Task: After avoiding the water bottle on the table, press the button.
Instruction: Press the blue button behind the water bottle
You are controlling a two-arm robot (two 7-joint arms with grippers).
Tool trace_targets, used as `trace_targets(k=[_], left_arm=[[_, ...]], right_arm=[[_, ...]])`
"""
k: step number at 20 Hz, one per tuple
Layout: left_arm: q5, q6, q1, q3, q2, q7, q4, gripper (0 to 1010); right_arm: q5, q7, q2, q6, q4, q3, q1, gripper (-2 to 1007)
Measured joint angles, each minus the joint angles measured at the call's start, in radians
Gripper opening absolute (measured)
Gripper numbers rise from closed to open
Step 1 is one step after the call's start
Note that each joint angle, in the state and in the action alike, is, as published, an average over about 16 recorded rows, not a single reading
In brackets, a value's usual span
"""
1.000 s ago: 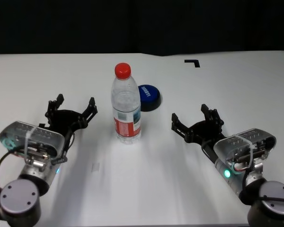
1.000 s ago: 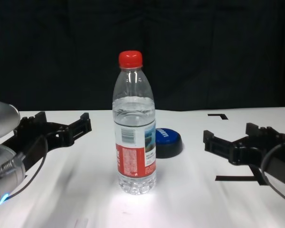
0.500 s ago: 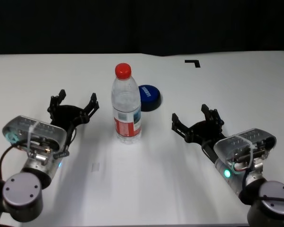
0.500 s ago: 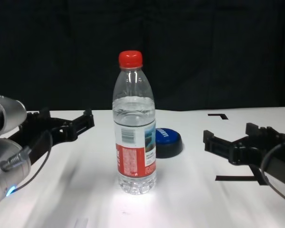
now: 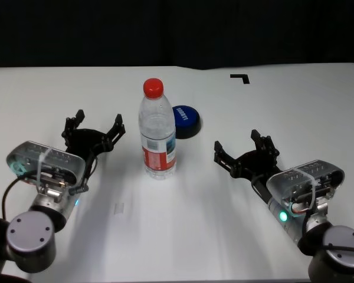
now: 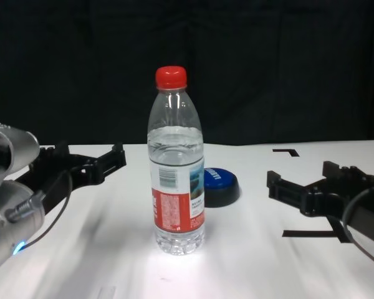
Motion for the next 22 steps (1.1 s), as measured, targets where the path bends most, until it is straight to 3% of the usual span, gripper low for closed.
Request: trace_targets(k=[22], left_arm=[[0.010,-0.008,-0.065,0.002,0.003,0.006,0.072,1003]], right_arm=[[0.000,0.000,0.000,0.000,0.000,0.000,0.000,1003]])
